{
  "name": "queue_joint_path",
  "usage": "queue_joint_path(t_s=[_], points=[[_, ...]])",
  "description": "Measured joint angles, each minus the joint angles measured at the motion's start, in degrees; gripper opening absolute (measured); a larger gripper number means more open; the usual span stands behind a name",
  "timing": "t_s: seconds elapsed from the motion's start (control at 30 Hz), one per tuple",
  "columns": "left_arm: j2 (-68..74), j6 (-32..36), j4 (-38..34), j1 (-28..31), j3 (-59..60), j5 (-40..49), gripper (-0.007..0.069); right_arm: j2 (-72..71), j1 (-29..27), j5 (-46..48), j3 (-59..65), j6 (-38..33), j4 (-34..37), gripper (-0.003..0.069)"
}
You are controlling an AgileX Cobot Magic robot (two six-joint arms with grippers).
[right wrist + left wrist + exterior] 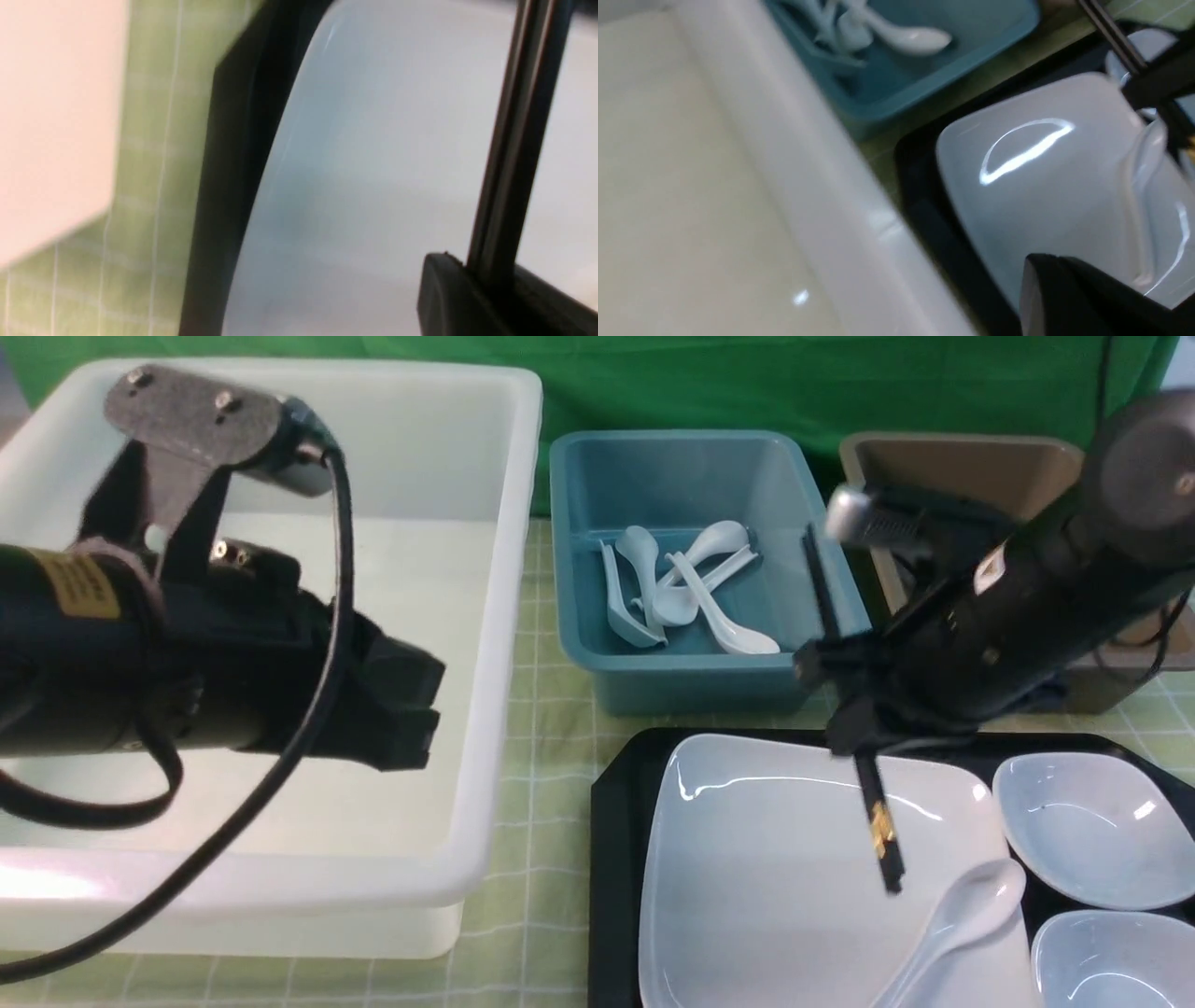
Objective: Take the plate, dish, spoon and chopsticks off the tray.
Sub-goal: Use the right arm to put the chopsticks into the small storage box on the right
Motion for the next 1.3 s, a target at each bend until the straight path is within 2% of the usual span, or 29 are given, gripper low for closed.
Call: queue_joint_path(t_s=[0.07, 0.1, 0.17, 0.23, 0.27, 0.37, 0.43, 0.63, 0.77, 1.07, 1.3], points=[[2.1, 8.3, -8.3, -0.1, 0.0, -1.6, 0.0002, 0.2, -4.5, 0.1, -3.3, -1.6, 0.0, 0.0073], [3.0, 9.9, -9.8, -0.1, 0.0, -1.8, 0.0002, 0.3, -5.0, 0.0, -3.7, -1.8, 0.0, 0.0073], [6.7, 16.2, -15.7, -1.3, -0.5, -3.2, 0.0002, 0.9, -9.9, -1.0, -7.2, -3.2, 0.0, 0.0073], [10.4, 18.1, -17.3, -2.9, -1.8, -4.7, 0.0002, 1.9, -13.7, -2.9, -9.5, -3.9, 0.0, 0.0073], [13.6, 19.1, -17.5, -4.8, -3.6, -6.5, 0.0002, 3.3, -16.7, -6.8, -11.3, -4.2, -0.1, 0.0073], [16.8, 19.4, -17.5, -6.6, -6.0, -7.0, 0.0002, 5.2, -19.4, -11.9, -12.7, -4.3, -0.2, 0.0073], [19.9, 18.0, -17.1, -9.0, -9.8, -6.7, 0.0002, 9.3, -22.4, -19.5, -14.1, -4.4, -0.2, 0.0073], [21.1, 10.4, -13.6, -10.4, -11.9, -3.9, 0.0002, 19.8, -23.1, -30.7, -15.4, -4.8, -0.3, 0.0073], [21.1, 8.2, -11.3, -10.6, -12.0, -0.5, 0.0002, 25.9, -23.1, -36.5, -15.9, -2.5, -0.2, 0.0073], [20.4, 5.4, -10.1, -10.8, -12.0, 2.4, 0.0002, 34.4, -23.2, -30.4, -27.2, 0.1, -0.2, 0.0074], [19.8, 4.9, -9.0, -10.8, -12.0, 3.0, 0.0002, 34.6, -23.0, -30.9, -28.8, 0.1, -0.2, 0.0074]])
